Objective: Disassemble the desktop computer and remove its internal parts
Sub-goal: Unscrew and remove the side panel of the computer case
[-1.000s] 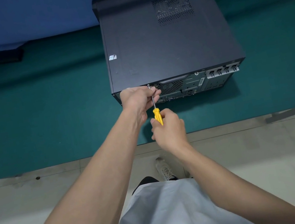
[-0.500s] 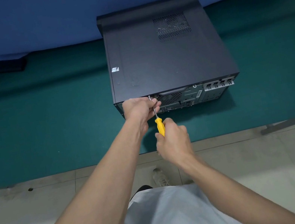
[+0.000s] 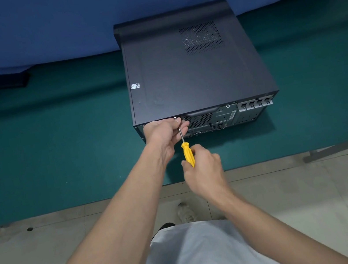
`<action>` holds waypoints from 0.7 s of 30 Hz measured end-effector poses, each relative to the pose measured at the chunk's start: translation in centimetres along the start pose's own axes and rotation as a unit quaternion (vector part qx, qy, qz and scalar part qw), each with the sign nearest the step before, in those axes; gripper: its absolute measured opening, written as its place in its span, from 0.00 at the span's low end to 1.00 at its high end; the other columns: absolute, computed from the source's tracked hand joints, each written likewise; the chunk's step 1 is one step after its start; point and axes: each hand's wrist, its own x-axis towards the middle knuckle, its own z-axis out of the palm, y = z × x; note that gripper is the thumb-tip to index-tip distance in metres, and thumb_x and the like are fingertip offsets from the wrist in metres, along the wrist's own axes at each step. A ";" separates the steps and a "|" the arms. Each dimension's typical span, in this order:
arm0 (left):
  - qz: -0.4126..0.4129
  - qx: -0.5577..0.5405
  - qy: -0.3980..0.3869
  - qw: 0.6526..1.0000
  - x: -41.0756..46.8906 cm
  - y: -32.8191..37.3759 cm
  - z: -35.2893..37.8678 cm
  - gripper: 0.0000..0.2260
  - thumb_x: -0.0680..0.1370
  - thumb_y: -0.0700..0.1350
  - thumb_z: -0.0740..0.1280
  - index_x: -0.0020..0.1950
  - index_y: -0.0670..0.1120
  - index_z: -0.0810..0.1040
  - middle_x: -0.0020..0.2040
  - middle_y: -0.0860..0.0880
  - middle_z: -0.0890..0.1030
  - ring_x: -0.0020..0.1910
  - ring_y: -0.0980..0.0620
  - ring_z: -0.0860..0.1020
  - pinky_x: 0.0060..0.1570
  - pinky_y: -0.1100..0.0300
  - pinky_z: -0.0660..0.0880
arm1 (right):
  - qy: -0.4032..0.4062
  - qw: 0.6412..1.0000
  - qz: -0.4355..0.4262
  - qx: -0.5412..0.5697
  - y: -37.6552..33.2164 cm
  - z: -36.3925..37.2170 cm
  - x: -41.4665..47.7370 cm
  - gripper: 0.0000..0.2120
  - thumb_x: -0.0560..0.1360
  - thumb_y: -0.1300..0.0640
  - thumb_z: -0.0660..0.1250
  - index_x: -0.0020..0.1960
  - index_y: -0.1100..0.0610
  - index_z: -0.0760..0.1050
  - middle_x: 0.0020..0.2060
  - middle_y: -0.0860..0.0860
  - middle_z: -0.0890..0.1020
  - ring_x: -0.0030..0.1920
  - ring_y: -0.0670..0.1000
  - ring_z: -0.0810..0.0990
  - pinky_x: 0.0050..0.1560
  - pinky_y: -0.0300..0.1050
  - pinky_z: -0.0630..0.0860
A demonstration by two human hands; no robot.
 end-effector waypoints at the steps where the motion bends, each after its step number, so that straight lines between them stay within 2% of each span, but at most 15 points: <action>1: 0.000 0.001 -0.001 1.000 0.0 0.0 0.0 0.02 0.76 0.28 0.66 0.47 0.32 0.76 0.34 0.40 0.82 0.35 0.47 0.84 0.39 0.58 0.82 | -0.045 0.994 0.014 0.096 0.0 -0.4 0.2 0.03 0.77 0.58 0.65 0.49 0.57 0.71 0.38 0.54 0.79 0.35 0.47 0.74 0.37 0.45 0.67; 2: 0.000 0.002 -0.002 1.000 -0.1 0.1 -0.1 0.02 0.76 0.28 0.66 0.47 0.33 0.76 0.33 0.40 0.82 0.35 0.47 0.84 0.38 0.58 0.82 | -0.105 0.961 0.062 0.249 -0.1 -0.9 0.5 0.02 0.78 0.60 0.64 0.49 0.58 0.72 0.38 0.56 0.81 0.35 0.49 0.78 0.35 0.45 0.72; 4: 0.002 -0.003 -0.004 1.000 -0.1 0.2 -0.2 0.02 0.76 0.28 0.65 0.46 0.33 0.75 0.33 0.40 0.82 0.35 0.47 0.84 0.36 0.60 0.82 | -0.238 0.783 0.168 0.550 0.0 -2.3 0.8 0.05 0.79 0.63 0.62 0.52 0.65 0.74 0.40 0.61 0.81 0.36 0.54 0.81 0.34 0.43 0.78; 5: 0.003 -0.008 -0.006 1.000 -0.1 0.2 -0.2 0.02 0.76 0.28 0.65 0.46 0.33 0.75 0.34 0.39 0.82 0.34 0.47 0.84 0.35 0.60 0.81 | -0.263 0.712 0.197 0.620 0.3 -2.8 0.9 0.08 0.80 0.64 0.61 0.55 0.68 0.73 0.40 0.63 0.81 0.37 0.56 0.82 0.35 0.43 0.79; 6: 0.003 -0.012 -0.008 1.000 -0.2 0.2 -0.2 0.02 0.76 0.28 0.65 0.46 0.32 0.75 0.35 0.39 0.82 0.34 0.47 0.84 0.35 0.61 0.81 | -0.270 0.692 0.207 0.637 0.5 -3.1 1.1 0.09 0.79 0.66 0.60 0.57 0.70 0.73 0.40 0.63 0.81 0.38 0.57 0.82 0.36 0.43 0.79; 7: 0.003 -0.014 -0.011 1.000 -0.2 0.1 -0.2 0.02 0.76 0.28 0.65 0.46 0.33 0.76 0.36 0.38 0.82 0.34 0.47 0.84 0.35 0.61 0.81 | -0.257 0.719 0.201 0.614 0.5 -3.0 1.3 0.09 0.79 0.66 0.60 0.57 0.70 0.73 0.40 0.62 0.82 0.37 0.56 0.83 0.35 0.42 0.79; 10: 0.006 0.014 -0.009 1.000 -0.3 0.1 -0.3 0.02 0.76 0.29 0.67 0.48 0.33 0.77 0.41 0.37 0.83 0.36 0.46 0.84 0.38 0.59 0.82 | -0.104 0.945 0.105 0.291 -0.1 -1.3 0.8 0.03 0.78 0.62 0.65 0.51 0.62 0.75 0.37 0.57 0.81 0.32 0.52 0.83 0.31 0.41 0.78; 12: 0.009 0.028 0.001 1.000 -0.4 0.2 -0.2 0.05 0.74 0.29 0.69 0.49 0.32 0.78 0.41 0.37 0.83 0.36 0.46 0.84 0.37 0.58 0.82 | -0.006 0.994 0.038 0.106 -0.4 -0.2 0.6 0.03 0.76 0.58 0.67 0.48 0.56 0.73 0.38 0.55 0.80 0.34 0.52 0.83 0.33 0.45 0.79; 14: 0.010 0.029 0.006 0.999 -0.3 0.3 -0.2 0.05 0.73 0.28 0.69 0.47 0.32 0.78 0.40 0.37 0.83 0.36 0.46 0.84 0.36 0.59 0.82 | -0.044 0.977 0.069 0.199 -0.4 -0.2 0.7 0.03 0.76 0.60 0.67 0.48 0.57 0.73 0.38 0.55 0.81 0.33 0.51 0.83 0.32 0.43 0.79; 15: 0.011 0.028 0.006 1.000 -0.4 0.4 -0.2 0.04 0.73 0.27 0.69 0.46 0.33 0.77 0.40 0.37 0.83 0.36 0.46 0.84 0.35 0.60 0.81 | -0.106 0.934 0.118 0.319 -0.5 -0.7 0.9 0.02 0.77 0.62 0.66 0.48 0.60 0.74 0.39 0.57 0.81 0.34 0.52 0.83 0.33 0.42 0.79; 17: 0.011 0.018 0.005 1.000 -0.3 0.4 -0.1 0.04 0.74 0.27 0.68 0.43 0.34 0.76 0.39 0.37 0.82 0.35 0.46 0.84 0.35 0.60 0.81 | -0.240 0.777 0.201 0.546 -0.3 -2.0 1.1 0.04 0.78 0.66 0.63 0.49 0.66 0.75 0.41 0.62 0.81 0.41 0.58 0.83 0.38 0.45 0.81; 18: 0.009 0.007 0.003 1.000 -0.2 0.3 -0.1 0.04 0.74 0.27 0.67 0.43 0.34 0.76 0.39 0.37 0.82 0.35 0.46 0.84 0.36 0.60 0.82 | -0.275 0.721 0.214 0.598 0.0 -2.6 1.1 0.05 0.78 0.68 0.61 0.51 0.68 0.75 0.42 0.64 0.81 0.43 0.61 0.82 0.41 0.48 0.82; 19: 0.006 -0.007 0.000 1.000 -0.2 0.2 -0.2 0.04 0.74 0.26 0.67 0.44 0.34 0.76 0.39 0.37 0.82 0.35 0.46 0.84 0.36 0.60 0.82 | -0.289 0.706 0.213 0.610 0.1 -2.8 1.2 0.07 0.78 0.70 0.60 0.54 0.69 0.74 0.43 0.65 0.81 0.43 0.63 0.83 0.43 0.48 0.82; 20: 0.005 -0.018 -0.006 1.000 -0.3 0.2 -0.2 0.04 0.75 0.27 0.67 0.45 0.33 0.76 0.38 0.38 0.82 0.35 0.46 0.84 0.37 0.59 0.82 | -0.286 0.725 0.202 0.593 0.1 -2.8 1.3 0.08 0.78 0.71 0.60 0.55 0.70 0.73 0.43 0.65 0.81 0.42 0.61 0.83 0.41 0.46 0.82; 21: 0.006 -0.020 -0.011 1.000 -0.3 0.1 -0.3 0.04 0.75 0.27 0.67 0.47 0.33 0.76 0.38 0.38 0.82 0.35 0.46 0.84 0.37 0.59 0.82 | -0.258 0.776 0.186 0.545 0.0 -2.6 1.3 0.07 0.77 0.71 0.62 0.55 0.68 0.74 0.41 0.63 0.81 0.39 0.59 0.84 0.38 0.44 0.81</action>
